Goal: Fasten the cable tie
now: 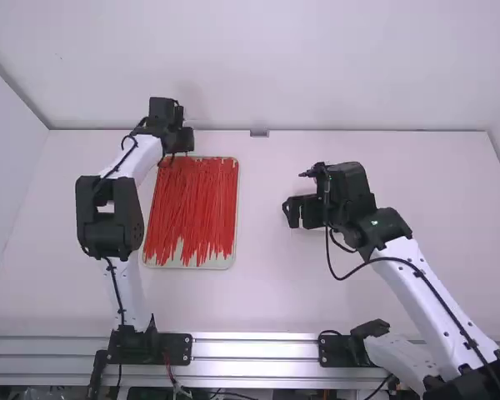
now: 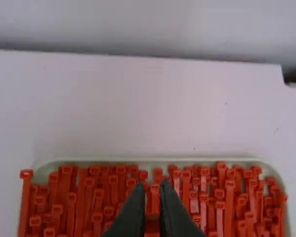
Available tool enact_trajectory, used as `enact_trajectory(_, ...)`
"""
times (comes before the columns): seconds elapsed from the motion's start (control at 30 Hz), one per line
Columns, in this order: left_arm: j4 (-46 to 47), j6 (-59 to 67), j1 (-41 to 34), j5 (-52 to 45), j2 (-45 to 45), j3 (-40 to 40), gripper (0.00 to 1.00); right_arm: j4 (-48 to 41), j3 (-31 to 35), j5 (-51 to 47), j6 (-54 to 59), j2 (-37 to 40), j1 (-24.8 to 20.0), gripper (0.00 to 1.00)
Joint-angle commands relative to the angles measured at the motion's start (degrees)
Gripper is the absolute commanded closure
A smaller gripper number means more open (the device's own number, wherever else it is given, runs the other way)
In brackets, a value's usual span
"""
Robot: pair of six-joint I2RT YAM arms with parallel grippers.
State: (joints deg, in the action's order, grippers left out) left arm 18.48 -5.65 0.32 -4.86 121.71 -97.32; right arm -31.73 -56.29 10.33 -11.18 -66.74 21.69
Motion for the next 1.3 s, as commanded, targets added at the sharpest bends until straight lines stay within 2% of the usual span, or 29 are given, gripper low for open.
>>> enact_trajectory(0.0, 0.70, -0.52, 0.09, -0.02, 0.42, -3.26, 0.97, -0.26, -2.14, 0.11, -0.15, -0.44, 0.11, 0.01)
enact_trajectory(0.5, 2.47, -1.46, -0.33, -0.24, -2.21, -14.01, 0.98, -0.26, -2.14, 0.20, -0.15, -0.44, 0.11, 0.01)
enact_trajectory(1.27, 12.63, -0.87, -2.32, -3.04, -16.15, -13.94, 0.98, 5.99, -2.14, 0.31, 0.09, -0.44, 0.13, 0.01)
